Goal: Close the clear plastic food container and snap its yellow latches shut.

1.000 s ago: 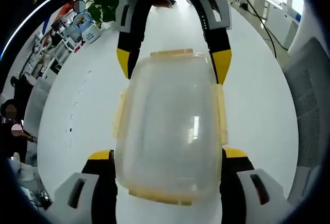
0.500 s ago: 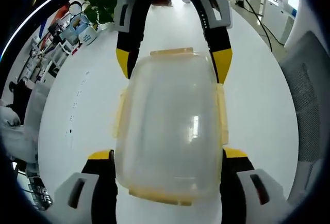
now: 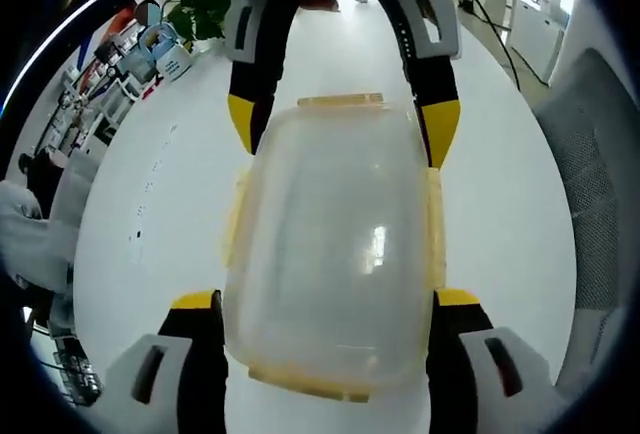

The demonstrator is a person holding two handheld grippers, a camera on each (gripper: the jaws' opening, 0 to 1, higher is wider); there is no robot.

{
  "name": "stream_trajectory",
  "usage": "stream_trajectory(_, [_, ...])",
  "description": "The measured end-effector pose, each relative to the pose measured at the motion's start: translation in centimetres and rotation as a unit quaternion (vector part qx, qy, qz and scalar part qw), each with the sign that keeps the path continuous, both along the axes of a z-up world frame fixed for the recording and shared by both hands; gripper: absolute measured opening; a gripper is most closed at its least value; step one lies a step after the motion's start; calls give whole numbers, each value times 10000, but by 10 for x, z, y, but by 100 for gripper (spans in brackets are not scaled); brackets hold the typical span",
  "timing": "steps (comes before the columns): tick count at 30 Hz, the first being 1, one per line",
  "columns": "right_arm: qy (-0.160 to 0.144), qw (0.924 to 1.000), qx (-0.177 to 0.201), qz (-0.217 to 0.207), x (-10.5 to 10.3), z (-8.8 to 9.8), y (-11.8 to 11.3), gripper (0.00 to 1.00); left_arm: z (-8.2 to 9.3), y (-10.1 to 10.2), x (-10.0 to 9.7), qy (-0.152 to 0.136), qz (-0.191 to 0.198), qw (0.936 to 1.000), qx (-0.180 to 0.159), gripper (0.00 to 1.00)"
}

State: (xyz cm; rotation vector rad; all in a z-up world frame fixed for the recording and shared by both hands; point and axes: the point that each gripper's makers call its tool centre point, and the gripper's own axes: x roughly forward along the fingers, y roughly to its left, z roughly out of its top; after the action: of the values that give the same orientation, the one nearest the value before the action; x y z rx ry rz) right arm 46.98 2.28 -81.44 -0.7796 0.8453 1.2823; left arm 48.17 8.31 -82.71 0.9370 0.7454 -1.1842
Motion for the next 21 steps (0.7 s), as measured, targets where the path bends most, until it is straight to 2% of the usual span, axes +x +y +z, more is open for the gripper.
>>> stream_trajectory(14, [19,10000,4,-4,-8,-1,39,74,-1,36,-6,-31,-21,10000,53,81])
stream_trajectory(21, [30,10000,-42,11,-9,-1,51,74,-1,48,-7,-39,-21,10000,66,81])
